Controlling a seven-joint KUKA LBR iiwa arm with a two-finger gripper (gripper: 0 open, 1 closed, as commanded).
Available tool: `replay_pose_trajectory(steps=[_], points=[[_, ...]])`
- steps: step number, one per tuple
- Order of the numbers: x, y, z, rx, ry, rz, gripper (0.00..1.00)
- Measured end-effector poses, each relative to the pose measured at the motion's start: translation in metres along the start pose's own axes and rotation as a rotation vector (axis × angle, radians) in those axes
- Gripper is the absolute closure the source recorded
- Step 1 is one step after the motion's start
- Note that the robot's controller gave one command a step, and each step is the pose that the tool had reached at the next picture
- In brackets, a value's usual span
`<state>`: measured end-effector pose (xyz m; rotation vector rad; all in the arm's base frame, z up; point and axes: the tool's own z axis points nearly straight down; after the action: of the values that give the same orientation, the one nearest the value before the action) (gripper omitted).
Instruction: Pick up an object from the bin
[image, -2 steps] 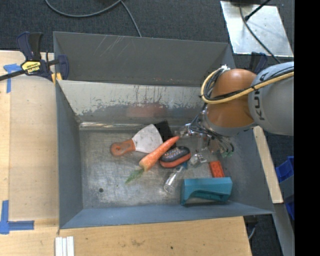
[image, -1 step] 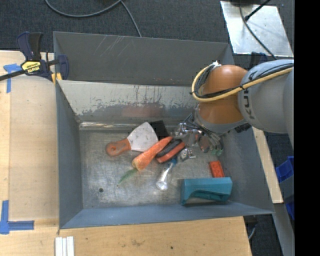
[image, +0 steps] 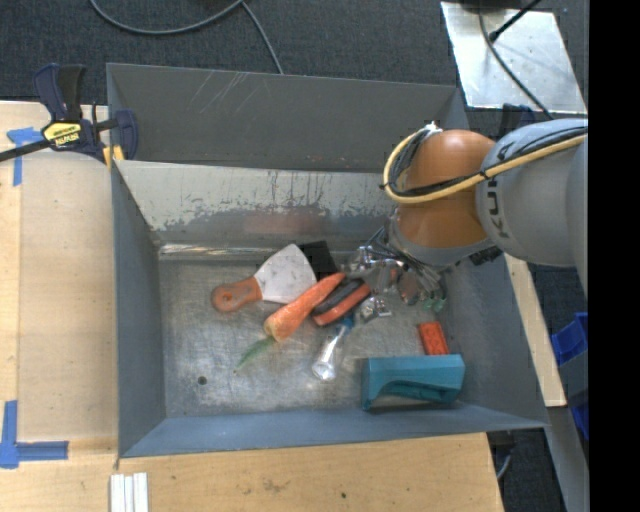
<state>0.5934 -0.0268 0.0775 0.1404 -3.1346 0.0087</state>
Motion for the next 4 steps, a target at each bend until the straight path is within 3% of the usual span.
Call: replay_pose_trajectory(steps=[1,2,3,4], points=[[0.011,0.004,-0.030,-0.005,-0.004,0.034,1.00],[0.007,0.002,-0.053,-0.004,-0.011,0.042,1.00],[0.005,-0.007,-0.060,-0.005,-0.008,-0.051,1.00],[0.012,-0.006,-0.108,-0.006,0.000,-0.025,1.00]])
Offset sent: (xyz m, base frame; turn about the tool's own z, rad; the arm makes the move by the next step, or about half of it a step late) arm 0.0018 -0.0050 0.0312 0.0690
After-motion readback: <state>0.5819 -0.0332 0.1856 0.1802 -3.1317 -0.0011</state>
